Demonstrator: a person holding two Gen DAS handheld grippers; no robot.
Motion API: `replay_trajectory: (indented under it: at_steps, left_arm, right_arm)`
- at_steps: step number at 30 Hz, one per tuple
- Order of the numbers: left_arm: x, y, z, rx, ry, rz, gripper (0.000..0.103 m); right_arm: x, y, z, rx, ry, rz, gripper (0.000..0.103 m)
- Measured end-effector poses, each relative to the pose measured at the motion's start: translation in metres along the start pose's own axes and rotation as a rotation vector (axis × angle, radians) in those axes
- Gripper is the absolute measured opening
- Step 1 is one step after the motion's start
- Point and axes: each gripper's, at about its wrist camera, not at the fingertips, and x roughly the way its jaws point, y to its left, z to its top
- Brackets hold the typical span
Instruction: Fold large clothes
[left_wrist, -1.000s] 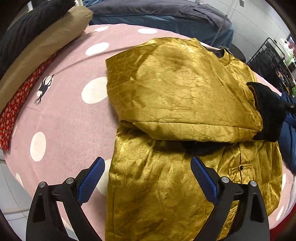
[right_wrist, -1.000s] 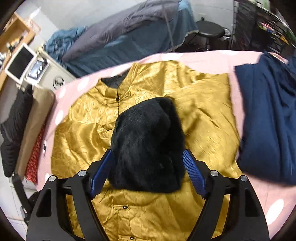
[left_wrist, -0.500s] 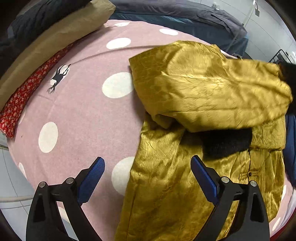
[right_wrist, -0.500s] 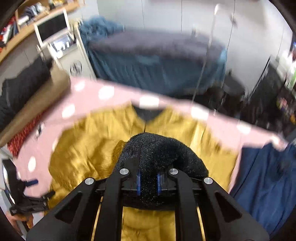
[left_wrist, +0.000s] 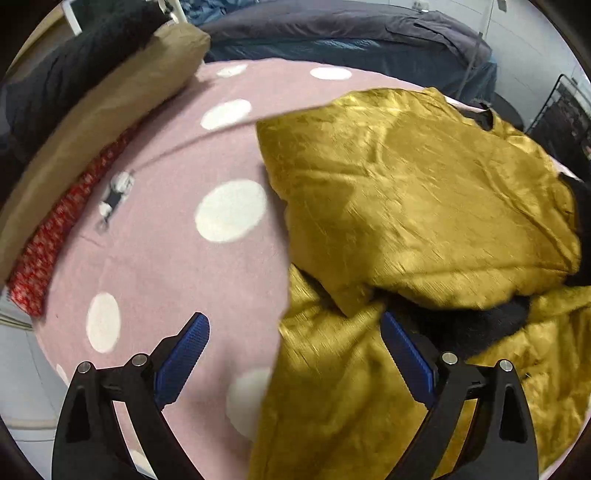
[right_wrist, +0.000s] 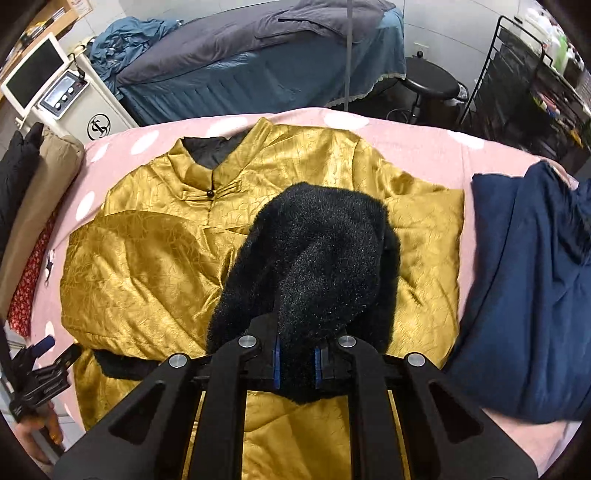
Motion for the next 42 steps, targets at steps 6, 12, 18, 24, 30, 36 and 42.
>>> replay_trajectory:
  at_steps: [6,12,18,24,30,36,42]
  left_arm:
    - [0.016,0.015,0.022,-0.099,-0.052,0.098,0.092]
    - [0.033,0.052,0.039,-0.234,-0.014,0.161,0.093]
    - [0.031,0.031,0.031,-0.043,-0.029,0.192,0.093]
    - [0.028,0.038,0.011,-0.028,0.010,0.110,0.095]
    - [0.005,0.053,0.003,-0.056,0.000,0.052,0.094]
    - [-0.017,0.063,-0.004,-0.074,-0.013,0.016,0.094]
    - [-0.035,0.060,-0.007,-0.107,-0.033,-0.039,0.094]
  right_arm:
    - [-0.011,0.005,0.010,-0.010,-0.019,0.024,0.012]
    - [0.004,0.021,0.005,-0.048,0.029,0.042,0.012]
    - [0.026,0.027,-0.001,-0.115,0.026,-0.106,0.012]
    - [0.034,0.010,0.004,-0.060,0.084,-0.076,0.014]
    - [0.007,-0.005,-0.006,0.065,0.016,-0.030,0.052]
    - [-0.017,-0.025,-0.022,0.153,-0.014,-0.002,0.053]
    - [-0.034,-0.004,-0.030,0.043,-0.081,-0.012,0.053]
